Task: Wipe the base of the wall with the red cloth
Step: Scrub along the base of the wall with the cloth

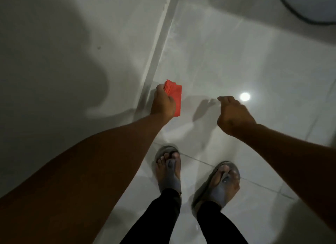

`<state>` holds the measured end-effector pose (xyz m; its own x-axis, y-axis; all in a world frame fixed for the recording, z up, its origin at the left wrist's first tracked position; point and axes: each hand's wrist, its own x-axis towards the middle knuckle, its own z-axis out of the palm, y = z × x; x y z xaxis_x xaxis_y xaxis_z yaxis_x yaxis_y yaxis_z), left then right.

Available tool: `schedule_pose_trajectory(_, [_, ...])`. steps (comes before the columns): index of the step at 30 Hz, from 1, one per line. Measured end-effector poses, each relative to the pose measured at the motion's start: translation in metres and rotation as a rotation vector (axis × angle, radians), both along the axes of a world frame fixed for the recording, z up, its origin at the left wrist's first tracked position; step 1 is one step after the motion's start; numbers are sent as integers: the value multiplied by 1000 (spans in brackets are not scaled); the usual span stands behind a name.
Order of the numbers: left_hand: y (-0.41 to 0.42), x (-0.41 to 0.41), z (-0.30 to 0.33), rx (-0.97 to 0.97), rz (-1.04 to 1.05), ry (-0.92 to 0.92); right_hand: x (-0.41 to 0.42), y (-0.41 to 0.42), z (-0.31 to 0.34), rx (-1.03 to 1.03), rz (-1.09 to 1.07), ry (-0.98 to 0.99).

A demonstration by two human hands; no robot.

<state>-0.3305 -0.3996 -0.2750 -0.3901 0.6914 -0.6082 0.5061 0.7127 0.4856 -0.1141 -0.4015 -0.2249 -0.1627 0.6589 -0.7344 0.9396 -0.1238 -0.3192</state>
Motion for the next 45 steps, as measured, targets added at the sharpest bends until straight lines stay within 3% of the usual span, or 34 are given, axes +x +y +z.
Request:
schedule_pose_trajectory(8, [13, -26, -24, 207, -139, 134, -6, 17, -47, 235, -37, 58])
schedule_pose_trajectory(12, [38, -25, -21, 187, -292, 397, -4, 42, -59, 299, -24, 66])
schedule_pose_trajectory(14, [42, -6, -13, 231, -404, 629, 1, 57, -66, 341, -49, 57])
schedule_pose_trajectory(16, [38, 13, -10, 287, -534, 723, 11, 68, -77, 358, -46, 31])
schedule_pose_trajectory(19, [25, 26, -14, 306, -787, 684, 25, 77, -91, 296, 43, -43])
schedule_pose_trajectory(23, [29, -9, -49, 326, -1061, 829, 19, 83, -105, 16, 175, -239])
schedule_pose_trajectory(27, [35, -45, -75, 329, -1083, 852, 2, 88, -107, -108, 131, -295])
schedule_pose_trajectory(39, [85, -29, -91, 480, -852, 629, 5, 99, -102, -230, 191, -292])
schedule_pose_trajectory(42, [81, -20, -88, 487, -723, 527, 6, 95, -104, -193, 185, -281])
schedule_pose_trajectory(45, [38, -17, -80, 495, -805, 555, 14, 90, -114, -51, 188, -226])
